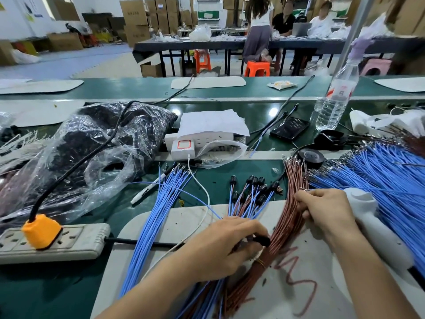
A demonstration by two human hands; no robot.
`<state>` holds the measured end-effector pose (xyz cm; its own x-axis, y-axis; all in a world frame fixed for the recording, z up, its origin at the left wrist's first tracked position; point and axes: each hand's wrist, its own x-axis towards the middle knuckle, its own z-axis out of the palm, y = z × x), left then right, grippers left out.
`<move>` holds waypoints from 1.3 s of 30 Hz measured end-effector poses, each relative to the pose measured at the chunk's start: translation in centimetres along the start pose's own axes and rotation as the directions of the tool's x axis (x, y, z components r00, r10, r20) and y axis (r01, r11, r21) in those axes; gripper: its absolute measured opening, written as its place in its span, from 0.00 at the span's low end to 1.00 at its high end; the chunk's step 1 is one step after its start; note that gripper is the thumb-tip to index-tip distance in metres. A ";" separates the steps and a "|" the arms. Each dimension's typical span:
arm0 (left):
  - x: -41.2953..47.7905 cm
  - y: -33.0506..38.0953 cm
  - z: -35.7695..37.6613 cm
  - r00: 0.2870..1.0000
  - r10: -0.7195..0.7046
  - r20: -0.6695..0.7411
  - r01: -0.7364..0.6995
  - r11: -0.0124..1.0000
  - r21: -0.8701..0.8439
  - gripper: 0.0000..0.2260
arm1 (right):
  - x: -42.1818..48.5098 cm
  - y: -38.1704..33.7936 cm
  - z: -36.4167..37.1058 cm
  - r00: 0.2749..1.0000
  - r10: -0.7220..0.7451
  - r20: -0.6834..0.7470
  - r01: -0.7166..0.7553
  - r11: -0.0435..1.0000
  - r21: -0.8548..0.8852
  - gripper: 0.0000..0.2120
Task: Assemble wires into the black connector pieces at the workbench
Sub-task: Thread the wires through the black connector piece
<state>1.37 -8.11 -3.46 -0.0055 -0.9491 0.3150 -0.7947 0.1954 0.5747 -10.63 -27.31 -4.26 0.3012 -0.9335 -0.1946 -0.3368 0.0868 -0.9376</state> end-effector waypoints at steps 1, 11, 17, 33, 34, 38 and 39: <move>0.0 0.1 0.0 1.000 0.003 0.000 -0.003 1.000 -0.012 0.07 | -0.1 -0.2 0.2 0.999 -0.012 0.033 0.009 0.995 0.097 0.15; 0.1 0.4 -0.1 1.000 -0.002 0.026 0.003 0.998 -0.062 0.07 | -1.8 -1.8 -0.2 0.886 0.024 0.463 -0.088 0.989 0.117 0.07; 0.2 0.2 0.0 0.999 -0.015 0.042 0.018 0.997 -0.078 0.07 | -2.8 -2.3 0.1 0.820 0.012 0.572 -0.086 0.991 0.103 0.12; 0.0 -0.6 0.1 0.940 -0.213 -0.265 0.131 0.946 -0.297 0.05 | -3.3 -3.7 -0.2 0.928 -0.372 0.032 0.216 0.606 0.765 0.20; 0.1 -0.7 0.0 0.927 -0.218 -0.304 0.123 0.945 -0.304 0.05 | -3.5 -3.8 0.0 0.924 -0.382 0.032 0.227 0.611 0.758 0.20; 0.0 -1.1 0.0 0.892 -0.251 -0.376 0.125 0.937 -0.327 0.06 | -4.0 -3.9 0.1 0.918 -0.395 -0.030 0.287 0.612 0.737 0.20; 0.0 -1.2 0.0 0.887 -0.256 -0.384 0.133 0.939 -0.318 0.06 | -4.1 -4.0 0.0 0.921 -0.385 -0.055 0.294 0.597 0.746 0.20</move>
<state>2.31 -8.34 -4.11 0.4320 -0.7968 0.4224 -0.5536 0.1355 0.8217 -10.49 -23.85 0.26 0.3580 -0.9125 0.1978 0.5534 0.0367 -0.8321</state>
